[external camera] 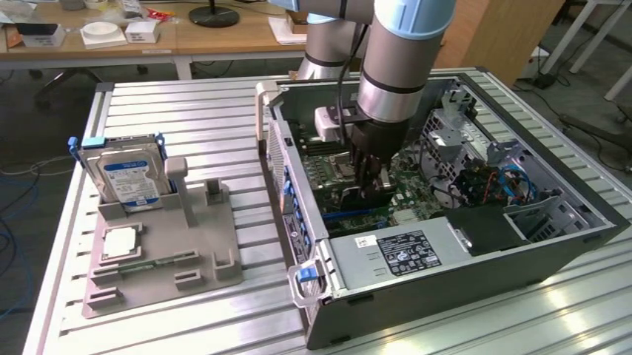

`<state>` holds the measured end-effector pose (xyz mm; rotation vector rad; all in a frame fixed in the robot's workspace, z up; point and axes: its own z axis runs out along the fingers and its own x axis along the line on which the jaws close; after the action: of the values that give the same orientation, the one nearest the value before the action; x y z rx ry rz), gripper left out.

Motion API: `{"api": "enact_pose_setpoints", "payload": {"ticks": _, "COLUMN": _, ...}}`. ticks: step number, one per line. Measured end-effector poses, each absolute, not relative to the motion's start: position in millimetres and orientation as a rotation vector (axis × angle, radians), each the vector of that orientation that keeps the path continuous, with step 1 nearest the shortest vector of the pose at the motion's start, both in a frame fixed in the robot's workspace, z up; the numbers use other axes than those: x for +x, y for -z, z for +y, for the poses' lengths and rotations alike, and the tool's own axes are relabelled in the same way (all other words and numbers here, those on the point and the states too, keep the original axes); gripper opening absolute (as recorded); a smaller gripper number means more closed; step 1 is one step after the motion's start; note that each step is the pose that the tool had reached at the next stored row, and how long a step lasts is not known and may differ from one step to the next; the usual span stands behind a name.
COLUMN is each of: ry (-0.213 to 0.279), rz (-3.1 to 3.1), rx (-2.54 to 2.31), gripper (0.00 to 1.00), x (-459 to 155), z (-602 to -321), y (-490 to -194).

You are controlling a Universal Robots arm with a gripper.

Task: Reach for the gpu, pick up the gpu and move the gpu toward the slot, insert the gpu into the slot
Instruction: 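Insert the gpu into the slot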

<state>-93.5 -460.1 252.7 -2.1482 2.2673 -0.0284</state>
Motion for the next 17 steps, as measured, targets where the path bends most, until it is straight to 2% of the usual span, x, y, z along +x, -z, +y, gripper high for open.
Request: {"api": "enact_pose_setpoints", "payload": {"ticks": 17, "ry": 0.028, "rz": 2.260, "rx": -2.155, "gripper": 0.26, "x": -93.6, "z": -459.0, "y": -251.1}}
